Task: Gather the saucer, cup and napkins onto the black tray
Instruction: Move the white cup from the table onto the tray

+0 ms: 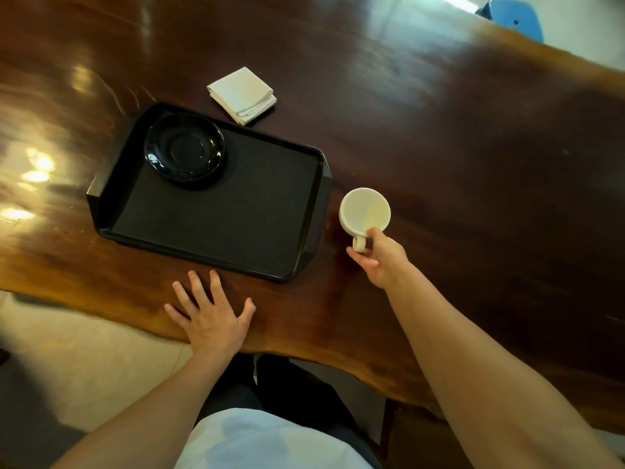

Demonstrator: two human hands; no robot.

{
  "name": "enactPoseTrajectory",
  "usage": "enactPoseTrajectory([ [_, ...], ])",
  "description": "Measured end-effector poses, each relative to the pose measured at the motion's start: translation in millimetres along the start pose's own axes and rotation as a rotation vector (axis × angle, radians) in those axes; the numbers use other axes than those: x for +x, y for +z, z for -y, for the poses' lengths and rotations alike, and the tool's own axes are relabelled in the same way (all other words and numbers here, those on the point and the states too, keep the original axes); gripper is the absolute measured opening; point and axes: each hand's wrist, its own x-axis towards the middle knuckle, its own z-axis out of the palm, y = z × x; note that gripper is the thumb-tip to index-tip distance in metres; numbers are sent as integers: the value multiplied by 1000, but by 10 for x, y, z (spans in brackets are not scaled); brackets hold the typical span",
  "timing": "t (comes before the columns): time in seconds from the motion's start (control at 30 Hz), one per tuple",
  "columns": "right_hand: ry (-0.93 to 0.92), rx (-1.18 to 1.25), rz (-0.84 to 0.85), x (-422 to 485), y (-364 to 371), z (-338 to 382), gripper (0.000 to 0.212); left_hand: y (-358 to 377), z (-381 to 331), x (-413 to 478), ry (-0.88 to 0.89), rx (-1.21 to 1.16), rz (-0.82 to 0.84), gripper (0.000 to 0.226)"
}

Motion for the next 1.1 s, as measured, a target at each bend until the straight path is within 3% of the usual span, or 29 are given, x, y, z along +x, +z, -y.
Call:
enactPoseTrajectory([
  [0.27, -4, 113, 196, -296, 487, 34, 51, -103, -16, 3, -21, -27, 53, 96],
  [0.43, 22, 47, 282, -404, 845, 10, 54, -104, 3, 1, 0, -53, 56, 97],
  [1.1, 75, -230, 259, -295, 1512, -57, 52, 27, 31, 23, -11, -112, -21, 96],
])
